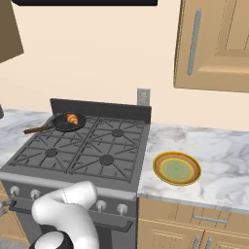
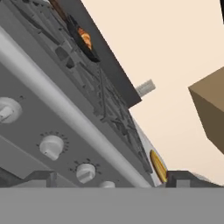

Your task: Pick the croissant and place it on the pan. Then turn on the stove to warm the croissant.

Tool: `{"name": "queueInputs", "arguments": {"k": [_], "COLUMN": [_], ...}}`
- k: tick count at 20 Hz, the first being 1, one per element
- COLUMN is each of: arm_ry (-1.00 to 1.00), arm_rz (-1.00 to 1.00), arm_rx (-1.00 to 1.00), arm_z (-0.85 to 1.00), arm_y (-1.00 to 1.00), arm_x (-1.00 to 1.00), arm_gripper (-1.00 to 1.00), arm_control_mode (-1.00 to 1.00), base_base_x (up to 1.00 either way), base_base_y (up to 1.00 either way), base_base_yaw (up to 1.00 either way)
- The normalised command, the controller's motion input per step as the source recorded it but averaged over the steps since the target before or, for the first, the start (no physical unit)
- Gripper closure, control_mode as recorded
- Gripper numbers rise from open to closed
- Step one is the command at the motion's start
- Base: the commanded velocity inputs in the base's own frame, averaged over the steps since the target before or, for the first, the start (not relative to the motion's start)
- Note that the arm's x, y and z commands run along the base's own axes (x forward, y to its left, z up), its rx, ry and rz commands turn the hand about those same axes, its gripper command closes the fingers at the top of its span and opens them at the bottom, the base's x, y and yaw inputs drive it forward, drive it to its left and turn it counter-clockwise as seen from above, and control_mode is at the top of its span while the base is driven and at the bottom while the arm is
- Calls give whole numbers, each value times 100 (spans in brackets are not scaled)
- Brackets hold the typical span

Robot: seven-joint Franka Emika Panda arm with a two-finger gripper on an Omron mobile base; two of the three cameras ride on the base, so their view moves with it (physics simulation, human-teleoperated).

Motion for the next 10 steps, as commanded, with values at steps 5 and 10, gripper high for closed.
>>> {"name": "queueInputs", "arguments": {"k": [5, 10], "arm_ry": [0, 0], "arm_rz": [0, 0], "arm_rx": [9, 10], "arm_z": [-13, -5], "arm_y": [12, 2], "arm_x": [5, 7], "arm_gripper": [-100, -100], "arm_control_mode": [-100, -100], "base_base_x": [0, 0], "base_base_y": [0, 0], "base_base_yaw": [0, 0]}}
